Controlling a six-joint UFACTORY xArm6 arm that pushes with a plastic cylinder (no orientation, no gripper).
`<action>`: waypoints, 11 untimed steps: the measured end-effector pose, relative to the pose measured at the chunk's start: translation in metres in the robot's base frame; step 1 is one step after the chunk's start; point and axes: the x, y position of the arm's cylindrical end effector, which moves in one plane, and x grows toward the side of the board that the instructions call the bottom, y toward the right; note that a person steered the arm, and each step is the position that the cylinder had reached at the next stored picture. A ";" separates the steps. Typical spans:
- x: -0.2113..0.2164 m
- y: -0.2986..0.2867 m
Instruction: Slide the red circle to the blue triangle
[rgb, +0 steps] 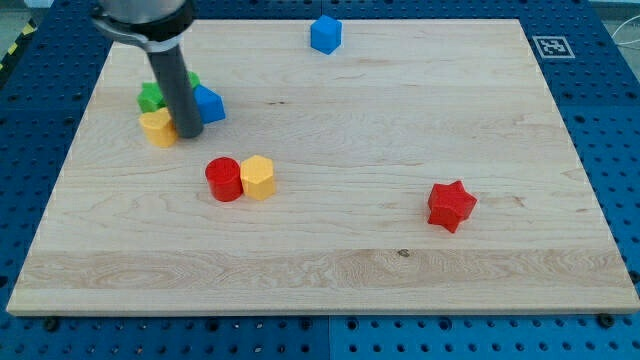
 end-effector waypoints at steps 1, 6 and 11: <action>0.001 -0.012; 0.125 0.050; 0.061 0.094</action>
